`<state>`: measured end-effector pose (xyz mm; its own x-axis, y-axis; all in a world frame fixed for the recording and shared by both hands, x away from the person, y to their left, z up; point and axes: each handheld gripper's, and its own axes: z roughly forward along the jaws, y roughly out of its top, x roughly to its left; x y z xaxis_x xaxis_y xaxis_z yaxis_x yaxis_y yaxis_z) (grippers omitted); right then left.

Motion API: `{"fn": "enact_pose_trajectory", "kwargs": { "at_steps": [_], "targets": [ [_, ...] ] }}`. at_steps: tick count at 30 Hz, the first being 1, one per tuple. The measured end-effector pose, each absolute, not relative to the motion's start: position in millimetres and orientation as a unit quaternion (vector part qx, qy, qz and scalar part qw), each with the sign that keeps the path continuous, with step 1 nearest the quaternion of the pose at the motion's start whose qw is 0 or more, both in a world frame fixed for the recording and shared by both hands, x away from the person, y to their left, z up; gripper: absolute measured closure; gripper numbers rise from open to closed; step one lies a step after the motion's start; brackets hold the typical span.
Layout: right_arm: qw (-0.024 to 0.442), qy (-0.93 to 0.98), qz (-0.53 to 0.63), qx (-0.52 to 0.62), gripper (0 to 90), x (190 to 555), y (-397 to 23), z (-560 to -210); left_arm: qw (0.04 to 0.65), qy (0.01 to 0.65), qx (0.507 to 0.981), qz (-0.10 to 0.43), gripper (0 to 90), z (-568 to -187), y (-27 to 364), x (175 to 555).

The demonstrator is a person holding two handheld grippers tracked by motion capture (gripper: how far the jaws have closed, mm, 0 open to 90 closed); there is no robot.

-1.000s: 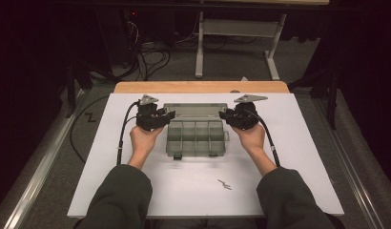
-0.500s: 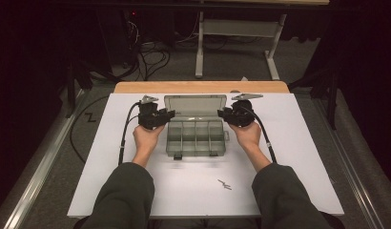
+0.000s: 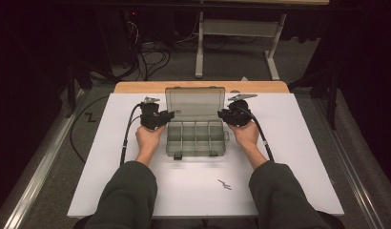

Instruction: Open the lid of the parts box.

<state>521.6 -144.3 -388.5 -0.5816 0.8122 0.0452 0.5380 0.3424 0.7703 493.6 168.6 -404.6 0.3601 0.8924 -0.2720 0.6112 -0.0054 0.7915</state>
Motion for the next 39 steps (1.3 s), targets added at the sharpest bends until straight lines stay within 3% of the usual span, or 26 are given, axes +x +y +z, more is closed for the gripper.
{"fn": "enact_pose_trajectory", "kwargs": {
  "at_steps": [9, 24, 39],
  "targets": [
    [0.174, 0.799, 0.379, 0.433, 76.5, 525, -142, -390, 0.435, 0.552, 0.696, 0.149, 67.7, -413, 166, 497],
    [0.173, 0.803, 0.35, 0.45, 72.0, 531, -140, -401, 0.422, 0.558, 0.696, 0.162, 61.7, -416, 163, 499],
    [0.159, 0.796, 0.356, 0.463, 58.7, 529, -145, -396, 0.419, 0.555, 0.699, 0.163, 52.3, -412, 168, 496]
  ]
}}
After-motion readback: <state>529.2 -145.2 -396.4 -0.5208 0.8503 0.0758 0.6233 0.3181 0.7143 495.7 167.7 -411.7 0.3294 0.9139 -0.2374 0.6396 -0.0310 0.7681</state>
